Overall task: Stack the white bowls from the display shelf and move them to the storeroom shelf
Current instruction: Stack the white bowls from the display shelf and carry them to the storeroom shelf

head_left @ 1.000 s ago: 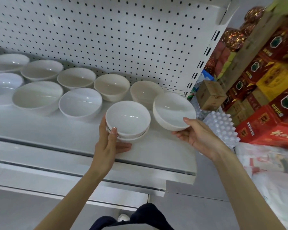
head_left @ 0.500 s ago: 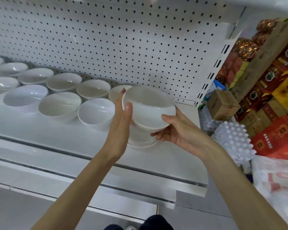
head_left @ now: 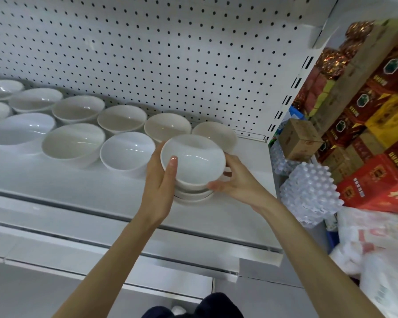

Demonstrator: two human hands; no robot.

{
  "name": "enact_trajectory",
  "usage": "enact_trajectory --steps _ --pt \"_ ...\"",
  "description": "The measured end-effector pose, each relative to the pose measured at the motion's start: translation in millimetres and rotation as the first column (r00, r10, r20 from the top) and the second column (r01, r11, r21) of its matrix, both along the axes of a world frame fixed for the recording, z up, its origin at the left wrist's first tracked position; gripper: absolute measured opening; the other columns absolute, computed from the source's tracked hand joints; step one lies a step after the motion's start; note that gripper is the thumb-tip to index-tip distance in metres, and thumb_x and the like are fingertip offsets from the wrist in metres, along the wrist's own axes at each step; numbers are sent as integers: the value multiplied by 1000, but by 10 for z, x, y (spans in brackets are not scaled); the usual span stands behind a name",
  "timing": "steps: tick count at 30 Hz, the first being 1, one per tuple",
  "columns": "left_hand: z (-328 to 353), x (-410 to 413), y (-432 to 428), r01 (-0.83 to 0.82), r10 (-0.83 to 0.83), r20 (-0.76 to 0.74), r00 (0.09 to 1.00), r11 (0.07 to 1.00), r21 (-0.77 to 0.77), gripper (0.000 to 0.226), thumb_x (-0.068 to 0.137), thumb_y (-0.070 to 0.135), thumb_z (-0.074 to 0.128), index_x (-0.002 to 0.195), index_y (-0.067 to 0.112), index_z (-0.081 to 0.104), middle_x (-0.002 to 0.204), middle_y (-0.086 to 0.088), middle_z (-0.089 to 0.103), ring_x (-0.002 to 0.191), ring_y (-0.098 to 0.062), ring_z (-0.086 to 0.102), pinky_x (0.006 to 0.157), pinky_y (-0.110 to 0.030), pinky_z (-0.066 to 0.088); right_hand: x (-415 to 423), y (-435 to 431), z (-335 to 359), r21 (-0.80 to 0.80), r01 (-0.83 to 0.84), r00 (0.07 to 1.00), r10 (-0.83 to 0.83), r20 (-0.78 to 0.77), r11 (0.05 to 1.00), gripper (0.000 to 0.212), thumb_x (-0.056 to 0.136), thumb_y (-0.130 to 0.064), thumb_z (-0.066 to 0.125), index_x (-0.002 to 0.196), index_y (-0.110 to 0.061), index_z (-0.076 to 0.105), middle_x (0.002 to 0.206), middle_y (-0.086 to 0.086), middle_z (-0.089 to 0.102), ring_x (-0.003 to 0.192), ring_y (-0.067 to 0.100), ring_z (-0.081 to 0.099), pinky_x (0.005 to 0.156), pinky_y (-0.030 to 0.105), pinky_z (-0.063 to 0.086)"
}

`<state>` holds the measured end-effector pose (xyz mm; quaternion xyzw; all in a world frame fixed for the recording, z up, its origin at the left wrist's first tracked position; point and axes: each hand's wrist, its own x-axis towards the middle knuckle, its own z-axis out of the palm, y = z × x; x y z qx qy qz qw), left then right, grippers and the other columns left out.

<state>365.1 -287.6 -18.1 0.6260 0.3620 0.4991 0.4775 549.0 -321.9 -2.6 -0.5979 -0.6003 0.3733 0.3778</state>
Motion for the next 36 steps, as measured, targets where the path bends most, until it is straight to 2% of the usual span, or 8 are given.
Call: enact_trajectory --steps 4,8,15,19,22,27,33,36 --pt "-88 6 9 10 -10 35 999 1000 -12 31 96 40 36 126 48 37 126 28 49 115 15 50 90 -4 40 -1 -1 -112 -35 -14 999 12 -36 999 81 58 -54 77 132 -47 44 138 -16 47 127 4 45 110 42 38" --pt "-149 24 26 12 -10 62 998 999 -37 37 96 43 36 132 43 34 130 26 48 118 13 49 91 -5 40 -3 12 -129 -43 -26 996 22 -90 999 74 58 -49 77 124 -53 44 130 -22 56 122 0 51 108 34 41" --pt "-286 37 57 12 -3 113 994 997 -75 60 94 52 35 148 26 29 145 10 45 129 3 45 103 -14 40 3 19 -163 -72 -27 993 19 -119 997 86 60 -46 78 136 -41 39 135 -20 52 128 3 46 100 31 46" --pt "-306 38 57 24 -8 130 992 991 -128 65 91 57 36 149 30 28 146 11 44 130 2 44 106 -17 39 4 28 -159 -79 -31 992 21 -122 996 83 68 -33 81 137 -42 35 136 -24 48 129 1 44 108 37 42" --pt "-302 27 63 47 -27 149 989 989 -137 60 95 50 37 150 27 28 147 9 43 131 1 43 107 -18 39 -39 -2 -199 -84 -33 986 19 -165 996 84 67 -40 80 136 -46 32 139 -23 45 132 0 40 110 27 37" --pt "-269 -4 110 143 -111 191 975 976 -162 67 90 53 43 149 24 30 148 0 44 136 -16 43 115 -46 33 -242 -74 -255 -103 76 944 -105 -313 992 102 55 -58 83 139 -41 29 143 -13 44 133 6 41 105 22 40" --pt "-105 66 -116 290 -268 151 952 944 -155 69 84 56 48 147 31 31 144 4 47 131 -13 48 112 -44 38 -242 -555 -272 -25 237 910 -231 -345 971 107 58 -53 84 145 -29 27 144 -5 42 134 11 40 111 31 36" --pt "15 389 -398 377 -359 136 923 915 -142 77 80 58 49 148 31 29 147 4 44 132 -12 46 113 -42 38 -31 -999 -152 29 336 902 -312 -299 941 107 59 -48 84 144 -26 23 140 -11 40 129 -5 40 105 16 36"
